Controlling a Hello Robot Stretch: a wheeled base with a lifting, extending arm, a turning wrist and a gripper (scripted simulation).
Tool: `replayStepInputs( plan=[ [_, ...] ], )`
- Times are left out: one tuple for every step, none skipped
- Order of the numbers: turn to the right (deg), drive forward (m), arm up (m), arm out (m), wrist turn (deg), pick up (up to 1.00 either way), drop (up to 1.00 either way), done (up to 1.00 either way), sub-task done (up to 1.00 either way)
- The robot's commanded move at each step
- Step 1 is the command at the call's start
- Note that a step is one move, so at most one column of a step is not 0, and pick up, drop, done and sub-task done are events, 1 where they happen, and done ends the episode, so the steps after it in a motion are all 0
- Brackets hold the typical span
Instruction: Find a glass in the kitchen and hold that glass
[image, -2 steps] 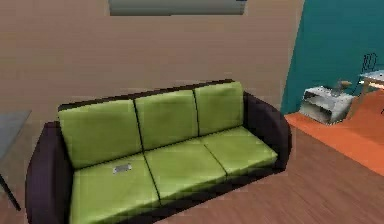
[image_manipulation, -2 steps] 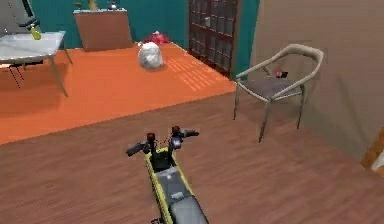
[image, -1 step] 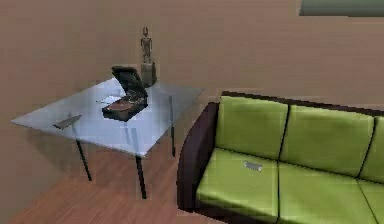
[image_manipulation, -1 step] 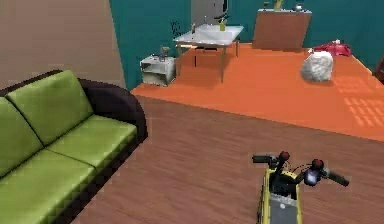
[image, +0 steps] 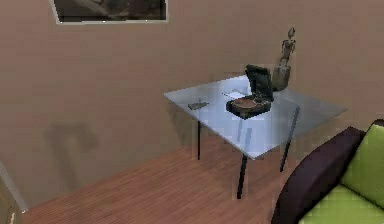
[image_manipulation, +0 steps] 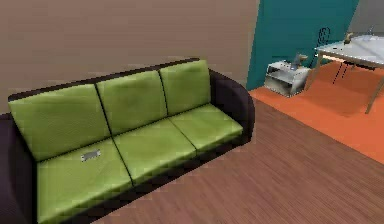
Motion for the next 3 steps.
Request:
replayStepInputs(
  plan=[
    [0.0, 0.05, 0.0, 0.0, 0.0, 0.0, 0.0, 0.0, 0.0],
    [45.0, 0.0, 0.0, 0.0, 0.0, 0.0, 0.0, 0.0, 0.0],
    [39.0, 0.0, 0.0, 0.0, 0.0, 0.0, 0.0, 0.0, 0.0]
  ],
)
